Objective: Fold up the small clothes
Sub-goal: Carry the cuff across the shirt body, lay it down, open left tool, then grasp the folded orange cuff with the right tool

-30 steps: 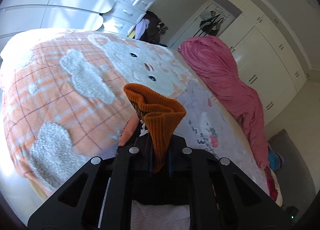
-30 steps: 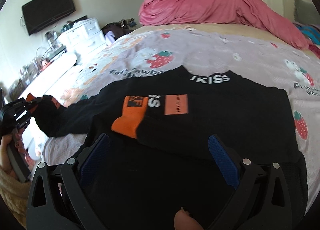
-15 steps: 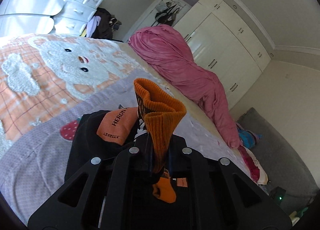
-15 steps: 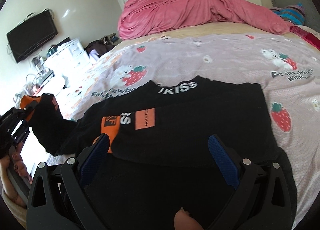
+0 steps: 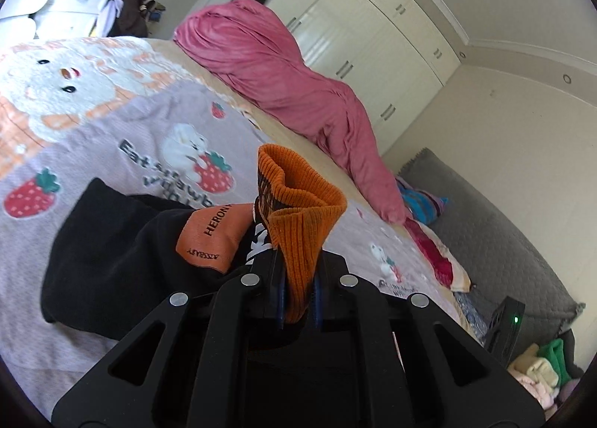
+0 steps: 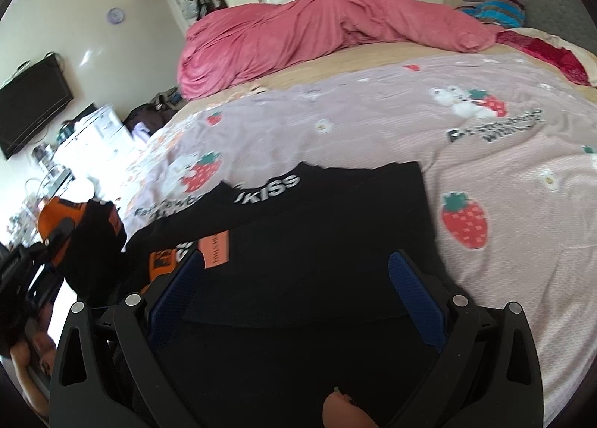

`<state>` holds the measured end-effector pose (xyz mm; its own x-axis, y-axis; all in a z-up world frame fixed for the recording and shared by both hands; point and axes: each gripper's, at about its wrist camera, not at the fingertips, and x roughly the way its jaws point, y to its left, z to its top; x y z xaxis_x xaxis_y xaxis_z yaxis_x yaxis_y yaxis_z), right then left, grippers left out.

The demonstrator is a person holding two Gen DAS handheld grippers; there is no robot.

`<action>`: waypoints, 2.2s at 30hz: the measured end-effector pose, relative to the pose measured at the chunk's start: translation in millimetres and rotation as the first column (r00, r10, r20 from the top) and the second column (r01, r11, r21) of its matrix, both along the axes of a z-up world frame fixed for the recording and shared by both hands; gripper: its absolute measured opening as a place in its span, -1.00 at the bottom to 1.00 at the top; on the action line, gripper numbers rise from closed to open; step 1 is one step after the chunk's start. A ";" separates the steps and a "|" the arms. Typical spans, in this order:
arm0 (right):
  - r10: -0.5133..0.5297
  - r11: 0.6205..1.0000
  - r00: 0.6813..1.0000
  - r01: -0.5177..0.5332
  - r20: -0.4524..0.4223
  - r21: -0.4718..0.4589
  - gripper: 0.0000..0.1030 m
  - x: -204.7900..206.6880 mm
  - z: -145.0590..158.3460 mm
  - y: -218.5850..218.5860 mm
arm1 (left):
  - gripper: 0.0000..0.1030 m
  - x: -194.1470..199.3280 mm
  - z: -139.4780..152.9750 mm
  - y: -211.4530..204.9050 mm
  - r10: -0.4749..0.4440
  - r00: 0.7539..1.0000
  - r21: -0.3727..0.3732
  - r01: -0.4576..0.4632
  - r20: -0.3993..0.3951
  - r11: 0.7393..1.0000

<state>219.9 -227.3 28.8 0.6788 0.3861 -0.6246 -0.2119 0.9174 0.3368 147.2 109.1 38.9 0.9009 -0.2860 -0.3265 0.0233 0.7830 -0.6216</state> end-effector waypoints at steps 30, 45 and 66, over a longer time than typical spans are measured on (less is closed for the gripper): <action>-0.055 0.998 0.996 0.058 -0.069 0.037 0.91 9.7 -14.2 -35.9 | 0.13 37.4 -41.8 -75.3 -0.264 0.944 0.058 0.280 -0.197 0.958; 0.175 0.983 0.974 -0.181 -0.146 -0.029 0.41 7.3 -62.6 48.4 | 0.82 24.0 -22.6 6.2 0.098 0.971 0.231 -0.046 -0.217 0.972; 0.314 0.949 0.942 -0.313 0.118 -0.032 -0.75 18.2 40.5 61.9 | 0.82 14.5 -17.3 66.2 0.210 0.951 0.190 -0.168 -0.228 0.967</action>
<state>238.1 -165.5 69.3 0.5947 0.5842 -0.5523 -0.5275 0.8020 0.2803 161.6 175.2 21.6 0.8194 -0.0408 -0.5717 -0.2715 0.8508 -0.4498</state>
